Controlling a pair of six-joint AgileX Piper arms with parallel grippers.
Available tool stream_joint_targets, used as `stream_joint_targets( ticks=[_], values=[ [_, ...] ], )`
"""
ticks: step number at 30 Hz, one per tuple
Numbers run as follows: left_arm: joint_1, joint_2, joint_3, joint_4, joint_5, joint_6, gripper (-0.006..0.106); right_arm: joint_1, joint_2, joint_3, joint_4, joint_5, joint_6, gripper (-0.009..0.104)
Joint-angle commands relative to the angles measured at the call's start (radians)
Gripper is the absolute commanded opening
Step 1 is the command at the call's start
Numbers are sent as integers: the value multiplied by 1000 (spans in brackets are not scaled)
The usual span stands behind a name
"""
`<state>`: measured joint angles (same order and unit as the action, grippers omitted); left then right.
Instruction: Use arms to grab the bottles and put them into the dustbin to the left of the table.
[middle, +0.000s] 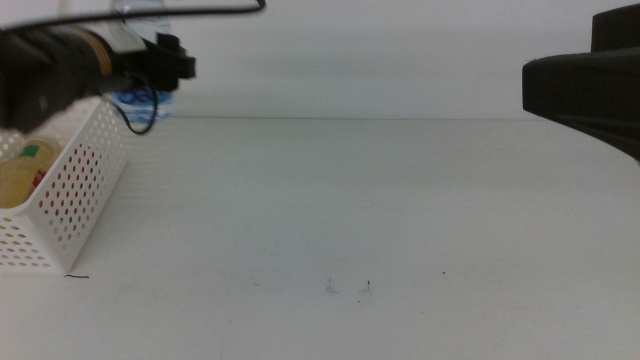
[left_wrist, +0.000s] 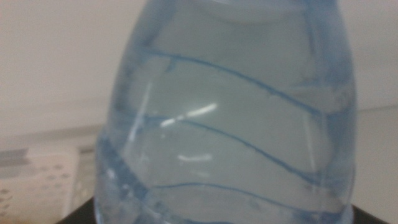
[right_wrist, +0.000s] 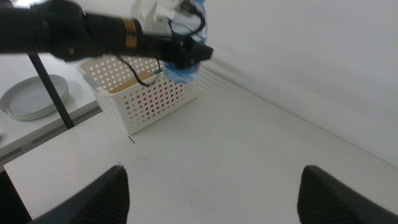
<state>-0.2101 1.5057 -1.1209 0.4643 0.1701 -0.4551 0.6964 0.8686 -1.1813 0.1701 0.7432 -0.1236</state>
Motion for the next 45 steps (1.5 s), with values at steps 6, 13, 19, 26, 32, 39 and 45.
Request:
stream_joint_targets(
  ticks=[6,13,19,26,32,39,45],
  values=[
    [66,-26,-198,-660,251,750,7,-9,-3,-11,-4,-9,-3,82],
    [195,-17,-341,-668,486,806,7,-9,-3,-11,-4,-9,-3,82],
    [297,72,-519,-786,738,954,7,-9,-3,-11,-4,-9,-3,82],
    [423,193,-617,-818,855,955,7,-9,-3,-11,-4,-9,-3,82],
    [487,267,-617,-804,885,1017,7,-9,-3,-11,-4,-9,-3,81],
    [531,349,-617,-752,866,992,7,-9,-3,-11,-4,-9,-3,81],
    [539,481,-617,-726,813,998,12,-9,-3,-11,-4,-9,-3,81]
  ],
)
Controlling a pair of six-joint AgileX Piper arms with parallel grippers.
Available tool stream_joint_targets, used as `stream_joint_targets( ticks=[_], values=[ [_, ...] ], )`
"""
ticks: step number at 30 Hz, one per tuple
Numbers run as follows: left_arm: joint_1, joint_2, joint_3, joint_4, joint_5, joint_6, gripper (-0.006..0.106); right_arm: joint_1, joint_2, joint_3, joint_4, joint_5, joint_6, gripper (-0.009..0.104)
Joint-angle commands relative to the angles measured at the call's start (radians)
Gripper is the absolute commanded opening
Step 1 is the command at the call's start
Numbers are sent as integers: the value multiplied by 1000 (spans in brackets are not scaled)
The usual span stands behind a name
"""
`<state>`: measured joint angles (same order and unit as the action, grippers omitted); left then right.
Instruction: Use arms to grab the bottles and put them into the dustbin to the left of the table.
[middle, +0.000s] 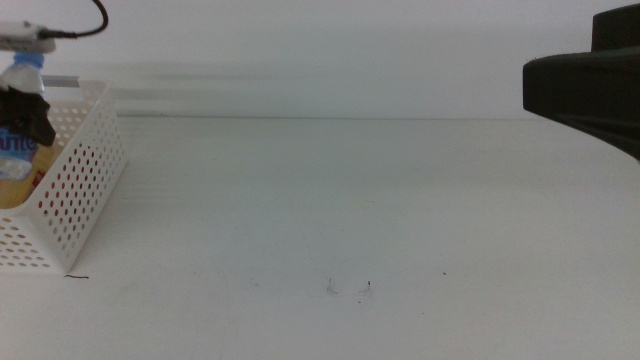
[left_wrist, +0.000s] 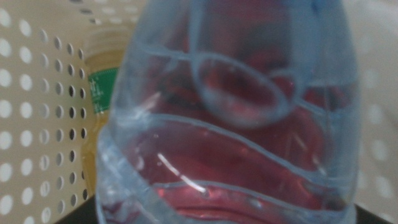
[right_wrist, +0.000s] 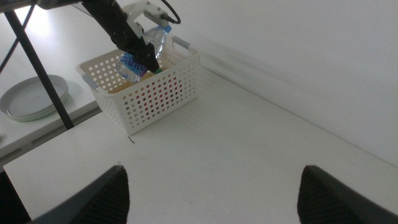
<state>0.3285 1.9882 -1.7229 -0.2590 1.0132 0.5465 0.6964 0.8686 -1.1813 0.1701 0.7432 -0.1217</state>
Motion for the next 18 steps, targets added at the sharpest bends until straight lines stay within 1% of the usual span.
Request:
stream_joint_targets(
  ticks=[1,2,5,12,13,15,18],
  values=[
    [0,6,-15,0,-30,-3,15,-9,-3,-11,-4,-9,-5,81],
    [0,13,-15,0,-30,-3,18,-9,-3,-11,-4,-9,-5,81],
    [0,27,-15,0,-30,-3,35,-9,-3,-11,-4,-9,-5,81],
    [0,27,-15,29,-25,-25,90,-9,-3,-11,-4,-9,-5,81],
    [0,23,-15,25,-16,-23,94,-9,-3,-11,-4,-9,-5,81],
    [-2,12,-15,26,0,-16,94,-9,-3,-11,-4,-9,-5,81],
    [-13,-24,-15,53,21,-57,94,-9,-3,-11,-4,-9,-5,81]
  ],
)
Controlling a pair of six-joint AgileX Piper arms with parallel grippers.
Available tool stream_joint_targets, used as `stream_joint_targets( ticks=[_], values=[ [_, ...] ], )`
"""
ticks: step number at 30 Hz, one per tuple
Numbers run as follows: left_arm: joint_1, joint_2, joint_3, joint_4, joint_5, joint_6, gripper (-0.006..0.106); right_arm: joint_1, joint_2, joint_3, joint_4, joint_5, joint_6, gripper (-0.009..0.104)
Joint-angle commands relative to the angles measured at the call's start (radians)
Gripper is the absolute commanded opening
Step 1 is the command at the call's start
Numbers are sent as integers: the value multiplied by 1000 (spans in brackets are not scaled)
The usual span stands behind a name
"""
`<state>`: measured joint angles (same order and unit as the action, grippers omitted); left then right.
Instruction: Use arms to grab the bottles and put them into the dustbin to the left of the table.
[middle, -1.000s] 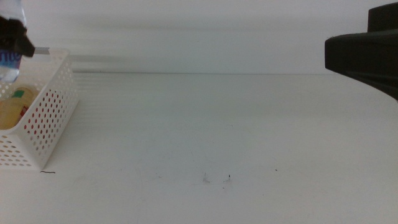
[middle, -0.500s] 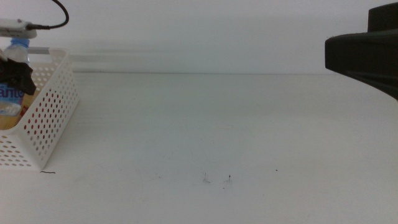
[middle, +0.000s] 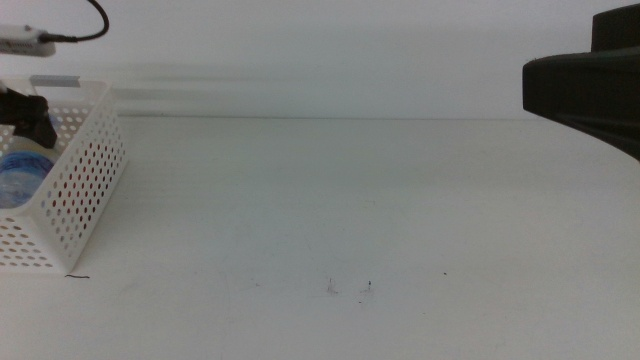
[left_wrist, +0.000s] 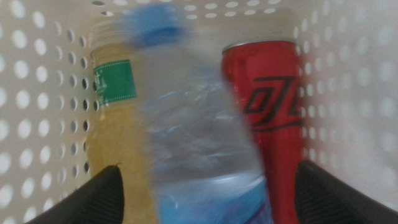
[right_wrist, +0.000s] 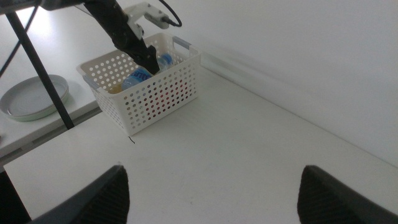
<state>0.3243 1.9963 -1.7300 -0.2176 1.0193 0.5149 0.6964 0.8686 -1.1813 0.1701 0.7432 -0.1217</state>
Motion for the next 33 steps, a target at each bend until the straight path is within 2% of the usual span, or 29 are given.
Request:
stream_joint_targets(
  ticks=[1,4,11,18,27,33],
  values=[
    [-13,-47,-8,18,26,-51,94,-9,-3,-11,-4,-9,-5,81],
    [-18,-93,-4,13,54,-99,94,-9,-3,-11,-4,-9,-5,81],
    [-49,-296,145,-108,10,-60,94,-9,-3,-11,-4,-9,-5,81],
    [-213,-606,419,-120,-235,-60,94,-9,-3,-11,-4,-9,-5,81],
    [-454,-934,645,-145,-480,-53,94,-9,-3,-11,-4,-9,-5,81],
    [-477,-1089,740,-181,-567,-75,94,-9,-3,-11,-4,-9,-5,81]
  ],
)
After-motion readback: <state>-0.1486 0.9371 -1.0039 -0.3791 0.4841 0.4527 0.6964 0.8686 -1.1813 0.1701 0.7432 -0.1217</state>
